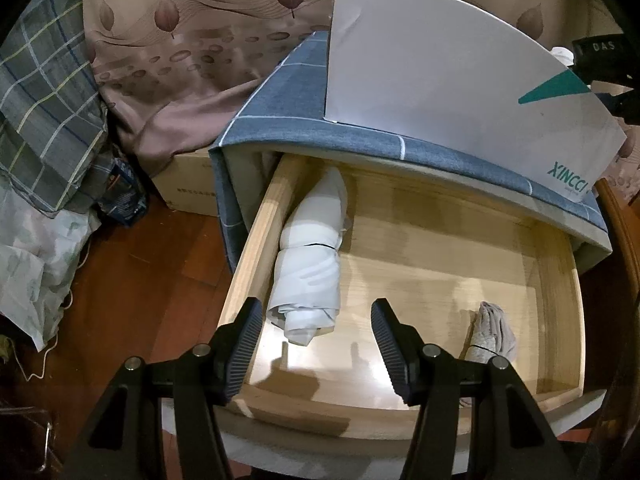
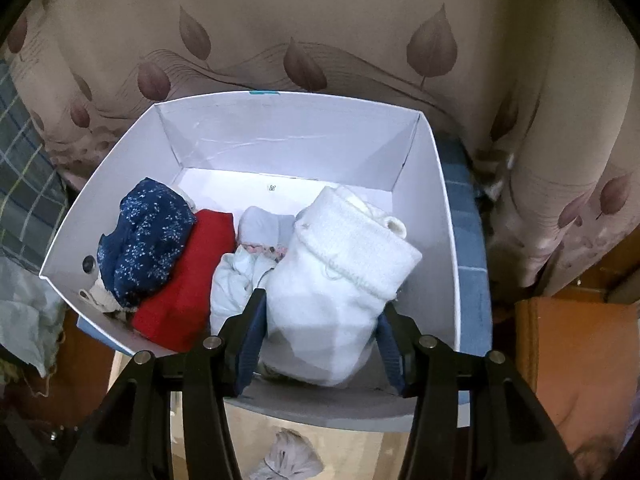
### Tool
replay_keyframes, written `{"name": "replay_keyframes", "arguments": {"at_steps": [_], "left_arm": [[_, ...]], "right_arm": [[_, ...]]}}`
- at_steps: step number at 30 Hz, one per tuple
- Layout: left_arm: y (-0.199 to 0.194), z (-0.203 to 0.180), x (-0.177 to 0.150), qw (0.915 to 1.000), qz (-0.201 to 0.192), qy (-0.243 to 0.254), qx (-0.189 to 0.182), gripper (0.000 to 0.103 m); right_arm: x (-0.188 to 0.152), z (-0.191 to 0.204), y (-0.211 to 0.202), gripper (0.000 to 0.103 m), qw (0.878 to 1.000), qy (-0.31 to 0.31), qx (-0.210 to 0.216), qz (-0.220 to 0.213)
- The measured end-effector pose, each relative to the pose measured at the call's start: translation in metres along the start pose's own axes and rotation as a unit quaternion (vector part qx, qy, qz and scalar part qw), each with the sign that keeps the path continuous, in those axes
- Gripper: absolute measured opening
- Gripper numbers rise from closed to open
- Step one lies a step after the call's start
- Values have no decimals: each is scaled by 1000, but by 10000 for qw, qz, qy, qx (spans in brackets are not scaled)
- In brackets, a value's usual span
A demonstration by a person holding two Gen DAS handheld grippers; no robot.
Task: Take underwear out of drawer
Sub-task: 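Carry the white rolled sock into the white box with the right tool and release, then move the right tool back to the drawer and grasp the grey-beige bundled underwear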
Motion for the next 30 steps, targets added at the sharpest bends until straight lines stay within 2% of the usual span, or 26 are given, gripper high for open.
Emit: {"name": "replay_keyframes", "arguments": {"at_steps": [10,13,20,25,28,30], "left_arm": [[1,-1,0,10000,13,-54,2,58],[2,2,1,9999,19,-122,0,58],[4,11,2,9994,79,-328,-11,58],[5,15,2,9990,106,-436,-8,58],[5,17,2,9988,112,-469,6,58],[4,18,2,9988,103,-483,10,58]], "right_arm": [[3,-2,-8,61,9998,142,131,-103],[3,-2,-26,68,9993,150,165,-285],[-23,7,-69,68,9985,52,397,-374],[-72,9,-63,68,9985,130,498,192],[-104,8,-44,68,9962,226,534,642],[-130,8,-21,68,9924,304,472,1092]]}}
Point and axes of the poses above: each gripper's, at about its wrist camera, not at the fingertips, and y roughly the way its jaws point, z to its left, x to its top, the point moved 5 cm from there along y, roughly the way its jaws point, and after that the axes turned 12 degrees about x, right-handed, at the moved point
